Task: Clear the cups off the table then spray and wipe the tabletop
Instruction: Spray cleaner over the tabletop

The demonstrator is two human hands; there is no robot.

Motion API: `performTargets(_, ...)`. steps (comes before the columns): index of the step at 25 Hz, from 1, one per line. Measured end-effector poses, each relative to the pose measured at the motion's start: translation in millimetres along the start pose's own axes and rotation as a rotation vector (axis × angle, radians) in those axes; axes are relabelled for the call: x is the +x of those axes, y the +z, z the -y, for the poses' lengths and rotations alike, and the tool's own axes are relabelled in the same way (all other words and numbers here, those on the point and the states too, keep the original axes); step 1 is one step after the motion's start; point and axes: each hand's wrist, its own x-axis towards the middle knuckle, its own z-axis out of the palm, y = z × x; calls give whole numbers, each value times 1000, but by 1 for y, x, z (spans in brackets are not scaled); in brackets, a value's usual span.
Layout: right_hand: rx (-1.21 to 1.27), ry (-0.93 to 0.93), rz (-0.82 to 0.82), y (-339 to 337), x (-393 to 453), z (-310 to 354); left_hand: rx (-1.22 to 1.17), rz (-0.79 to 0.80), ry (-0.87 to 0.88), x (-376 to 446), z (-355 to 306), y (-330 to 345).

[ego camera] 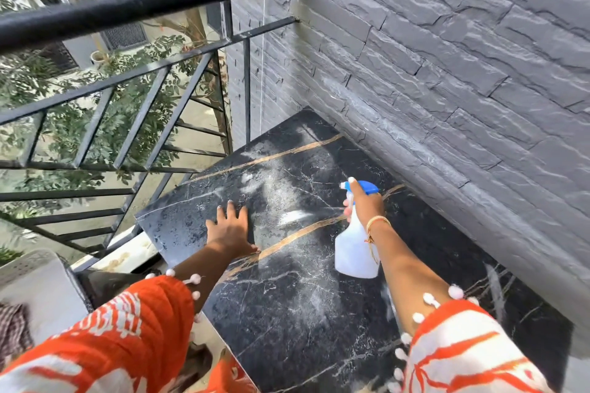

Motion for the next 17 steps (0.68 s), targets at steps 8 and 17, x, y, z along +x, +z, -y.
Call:
performTargets(8, -148, 20, 133, -2, -50, -24, -30, -16, -96, -53, 17, 20)
performTargets(17, -126, -142, 75, -15, -98, -45, -62, -57, -122, -114, 6, 51)
